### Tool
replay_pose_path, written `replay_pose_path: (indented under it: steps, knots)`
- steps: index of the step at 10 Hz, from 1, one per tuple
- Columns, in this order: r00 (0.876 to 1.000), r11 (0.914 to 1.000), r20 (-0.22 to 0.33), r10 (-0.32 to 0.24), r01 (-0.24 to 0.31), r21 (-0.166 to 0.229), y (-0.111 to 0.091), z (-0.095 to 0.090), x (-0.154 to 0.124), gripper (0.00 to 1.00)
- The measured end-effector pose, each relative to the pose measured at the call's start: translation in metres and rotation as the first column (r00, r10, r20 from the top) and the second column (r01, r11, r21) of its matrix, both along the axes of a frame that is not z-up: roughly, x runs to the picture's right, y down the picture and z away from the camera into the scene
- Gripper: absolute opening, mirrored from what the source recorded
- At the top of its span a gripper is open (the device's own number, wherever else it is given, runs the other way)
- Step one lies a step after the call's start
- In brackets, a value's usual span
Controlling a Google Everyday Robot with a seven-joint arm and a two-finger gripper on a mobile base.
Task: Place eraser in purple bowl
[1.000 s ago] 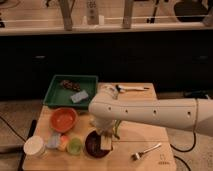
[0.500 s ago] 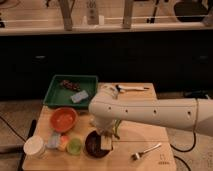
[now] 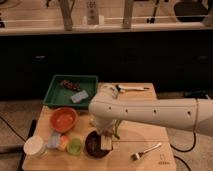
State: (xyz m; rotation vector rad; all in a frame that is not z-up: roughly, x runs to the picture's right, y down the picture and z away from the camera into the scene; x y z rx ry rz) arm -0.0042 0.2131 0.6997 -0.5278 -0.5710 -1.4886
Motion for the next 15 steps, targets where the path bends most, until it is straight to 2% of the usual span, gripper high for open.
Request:
replay_pose_path:
  steps: [6,7,9,11,14,15]
  knots:
    - [1.0,1.0,0.007,-0.007,0.007,-0.003,0.0,0.0,0.0,0.05]
    - [1.0,1.0,0.009,-0.008,0.008,-0.003,0.0,0.0,0.0,0.08]
    - [1.0,1.0,0.007,-0.008,0.008,-0.003,0.0,0.001,-0.002,0.25]
    - [1.0,0.9999,0.012,-0.014,0.014,-0.002,0.001,0.003,-0.007,0.49]
    - [0.999,0.9996,0.024,-0.027,0.027,-0.007,0.004,0.009,-0.017,0.77]
    - [0.999,0.9995,0.029,-0.03,0.031,-0.009,0.005,0.01,-0.021,0.8]
